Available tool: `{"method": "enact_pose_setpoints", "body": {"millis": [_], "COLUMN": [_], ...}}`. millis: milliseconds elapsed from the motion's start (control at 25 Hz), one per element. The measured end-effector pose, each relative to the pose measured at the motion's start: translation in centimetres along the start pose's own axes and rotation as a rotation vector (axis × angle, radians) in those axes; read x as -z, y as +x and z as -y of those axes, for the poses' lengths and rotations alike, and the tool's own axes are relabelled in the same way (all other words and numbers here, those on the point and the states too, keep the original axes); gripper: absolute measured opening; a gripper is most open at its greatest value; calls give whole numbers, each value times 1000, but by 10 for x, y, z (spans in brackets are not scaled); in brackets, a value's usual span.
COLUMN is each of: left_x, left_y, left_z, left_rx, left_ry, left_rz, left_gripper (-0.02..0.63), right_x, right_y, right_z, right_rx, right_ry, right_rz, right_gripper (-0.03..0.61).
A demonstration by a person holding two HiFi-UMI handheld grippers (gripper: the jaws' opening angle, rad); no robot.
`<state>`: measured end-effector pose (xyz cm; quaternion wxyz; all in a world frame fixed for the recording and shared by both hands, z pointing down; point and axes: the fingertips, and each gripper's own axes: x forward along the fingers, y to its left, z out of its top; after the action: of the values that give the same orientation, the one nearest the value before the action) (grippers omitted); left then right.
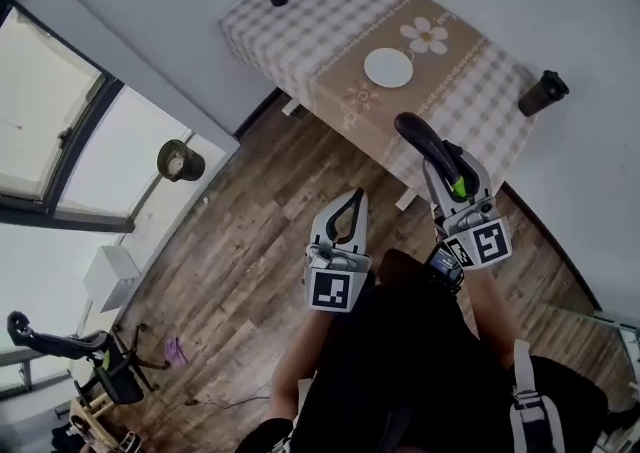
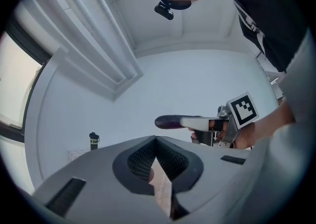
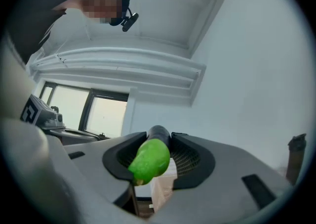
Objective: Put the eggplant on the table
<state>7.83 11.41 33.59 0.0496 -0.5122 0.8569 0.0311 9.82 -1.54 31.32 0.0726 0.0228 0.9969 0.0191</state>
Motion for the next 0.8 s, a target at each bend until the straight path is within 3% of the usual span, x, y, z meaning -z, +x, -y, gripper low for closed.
{"method": "enact_pose_setpoints", "body": {"millis": [160,320,480,640,800], "left_x": [4,16,33,48,53], "left_y": [20,40,76,132,173], "left_z": [-32,-53,-87,-122,-144], "left_rx": [67,166,264,317,436], "left_ry": [-18,-8,51,43,49], "left_rz": [9,-10,-17,-56,-81], "left_gripper": [-11,-11,-11,-11,-11], "right_x": [11,28,61,89,109], "right_y": [31,56,93,135,156], "right_z": [33,70,99,130,153], "right_rx": [124,248,331,384,475], "right_ry": [-47,-10,6,54,61], "right_rz": [-19,-24,-42,-73,-98], "right_gripper": [163,163,163,163,163]}}
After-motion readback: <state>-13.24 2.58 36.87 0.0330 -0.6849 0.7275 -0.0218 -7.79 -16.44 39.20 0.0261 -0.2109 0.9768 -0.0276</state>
